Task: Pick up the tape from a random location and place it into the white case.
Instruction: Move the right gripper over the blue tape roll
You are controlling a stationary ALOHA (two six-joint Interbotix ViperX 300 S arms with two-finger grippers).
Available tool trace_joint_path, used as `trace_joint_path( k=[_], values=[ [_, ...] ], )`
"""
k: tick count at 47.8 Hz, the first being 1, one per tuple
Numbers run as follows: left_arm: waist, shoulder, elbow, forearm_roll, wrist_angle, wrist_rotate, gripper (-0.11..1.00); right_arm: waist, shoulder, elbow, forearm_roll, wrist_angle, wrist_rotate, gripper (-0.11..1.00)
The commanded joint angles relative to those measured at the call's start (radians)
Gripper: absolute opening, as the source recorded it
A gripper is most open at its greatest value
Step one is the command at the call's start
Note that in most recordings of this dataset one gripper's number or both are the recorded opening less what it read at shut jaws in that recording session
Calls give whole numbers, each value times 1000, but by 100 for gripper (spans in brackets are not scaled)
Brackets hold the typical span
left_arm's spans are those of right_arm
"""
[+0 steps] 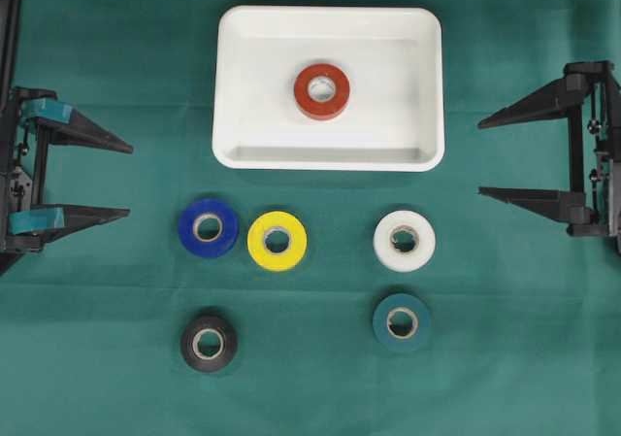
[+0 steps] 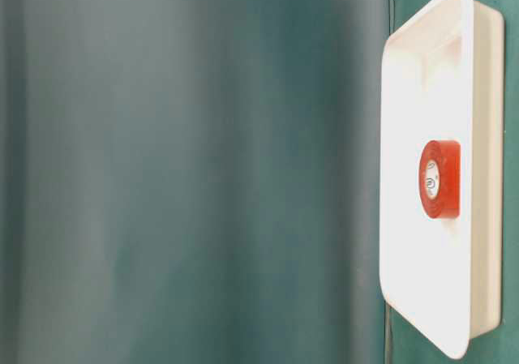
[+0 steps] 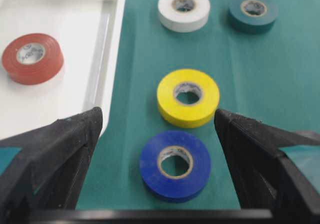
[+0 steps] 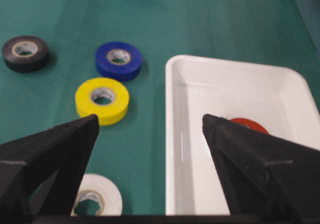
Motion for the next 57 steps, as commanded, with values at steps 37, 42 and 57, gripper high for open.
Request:
trace_joint_path(
  k=[37,42,57],
  values=[
    [-2,-11,-15,-2,71,2,97,43,356,-244,2,-67,81,92],
    [-2,-17,-17,-2,84,2,97,49,437,-319,2,-67,81,92],
    [0,-17,-15,-2,104,2,97,57,672,-568,2,-38,83,92]
  ],
)
